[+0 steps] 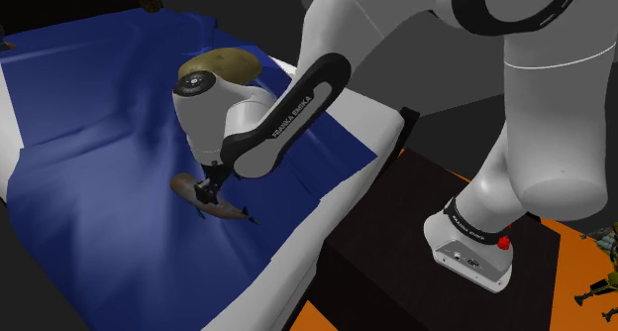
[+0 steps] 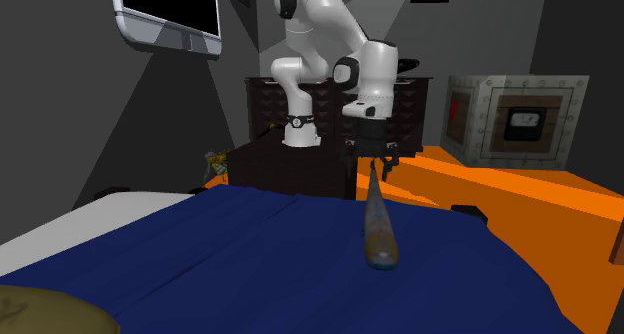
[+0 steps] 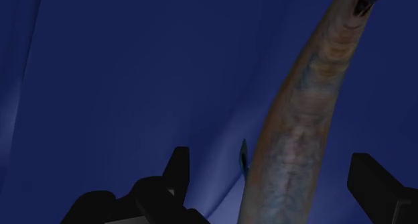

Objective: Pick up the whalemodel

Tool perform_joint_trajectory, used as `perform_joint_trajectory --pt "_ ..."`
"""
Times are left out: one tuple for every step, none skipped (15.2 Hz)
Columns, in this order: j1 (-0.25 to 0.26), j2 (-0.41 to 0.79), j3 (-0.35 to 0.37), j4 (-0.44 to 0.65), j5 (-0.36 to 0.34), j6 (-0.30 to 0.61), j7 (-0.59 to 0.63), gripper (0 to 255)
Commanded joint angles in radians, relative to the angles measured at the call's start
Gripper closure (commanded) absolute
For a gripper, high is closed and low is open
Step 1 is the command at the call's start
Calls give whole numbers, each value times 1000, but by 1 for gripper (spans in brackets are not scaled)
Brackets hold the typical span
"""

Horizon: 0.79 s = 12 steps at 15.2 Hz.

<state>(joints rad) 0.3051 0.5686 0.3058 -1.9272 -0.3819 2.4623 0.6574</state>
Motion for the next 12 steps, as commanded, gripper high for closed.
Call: perform_joint_trajectory --pt "38 72 -13 64 -22 -3 24 0" --pt "53 110 -19 102 -31 -6 30 0" --pt "58 122 -22 114 -33 -8 31 0" --pt "61 132 -25 117 -37 0 34 0" --pt "64 143 -29 120 -41 8 37 0" --pt "67 154 -33 123 -45 15 40 0" --pt "69 165 -37 127 -48 22 43 0" --pt "72 175 -41 130 -52 30 46 0" --pt "75 187 -44 134 -56 37 49 0" --pt "79 204 -50 141 -62 48 53 0" --pt "79 204 -50 141 -62 48 53 0" --pt "79 204 -50 141 -62 48 53 0"
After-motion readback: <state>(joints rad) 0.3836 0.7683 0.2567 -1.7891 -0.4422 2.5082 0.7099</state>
